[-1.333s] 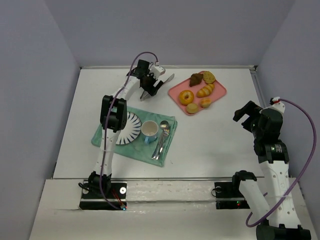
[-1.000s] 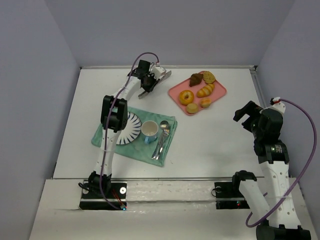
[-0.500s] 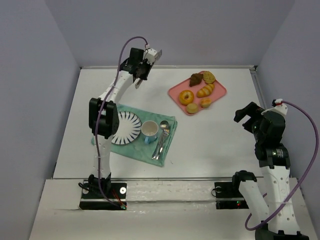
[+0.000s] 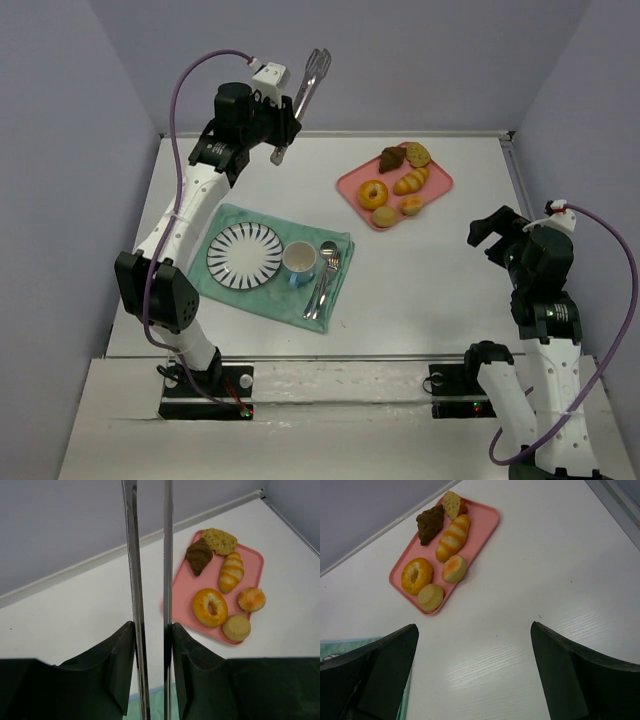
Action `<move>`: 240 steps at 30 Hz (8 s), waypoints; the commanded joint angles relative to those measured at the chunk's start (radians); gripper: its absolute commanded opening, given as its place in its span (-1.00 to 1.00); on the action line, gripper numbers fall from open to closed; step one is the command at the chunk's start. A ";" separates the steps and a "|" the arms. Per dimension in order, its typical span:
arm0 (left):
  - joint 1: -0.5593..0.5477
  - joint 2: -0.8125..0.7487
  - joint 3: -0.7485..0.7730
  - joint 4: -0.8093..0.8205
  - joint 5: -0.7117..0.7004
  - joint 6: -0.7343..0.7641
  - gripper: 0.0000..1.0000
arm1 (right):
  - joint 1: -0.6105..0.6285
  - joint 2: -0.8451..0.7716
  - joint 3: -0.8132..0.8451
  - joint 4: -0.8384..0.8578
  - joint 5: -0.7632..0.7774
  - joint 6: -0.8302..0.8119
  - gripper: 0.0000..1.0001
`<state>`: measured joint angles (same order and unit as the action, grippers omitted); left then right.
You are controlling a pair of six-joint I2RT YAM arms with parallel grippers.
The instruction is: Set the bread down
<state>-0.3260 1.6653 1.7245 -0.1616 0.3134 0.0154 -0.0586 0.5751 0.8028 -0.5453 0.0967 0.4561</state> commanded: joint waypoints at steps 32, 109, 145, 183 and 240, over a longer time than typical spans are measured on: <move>-0.206 0.166 -0.154 -0.124 -0.082 -0.200 0.11 | -0.003 -0.017 -0.022 0.064 -0.035 -0.008 0.99; -0.004 -0.864 -0.873 -0.579 -0.544 -0.850 -0.82 | -0.003 -0.003 -0.048 0.093 -0.089 0.000 0.99; -0.089 -0.672 -0.654 -0.036 -0.165 -0.534 0.05 | -0.003 -0.001 -0.056 0.104 -0.132 -0.005 0.99; -0.444 0.223 -0.115 -0.223 -0.267 -0.235 0.23 | -0.003 0.002 -0.062 0.102 -0.114 0.001 0.99; -0.412 -0.639 -0.769 -0.739 -0.686 -0.848 0.11 | -0.003 0.002 -0.074 0.107 -0.132 0.004 0.99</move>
<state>-0.7395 1.0534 0.9604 -0.8673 -0.3550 -0.8127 -0.0586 0.5781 0.7357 -0.4931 -0.0387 0.4610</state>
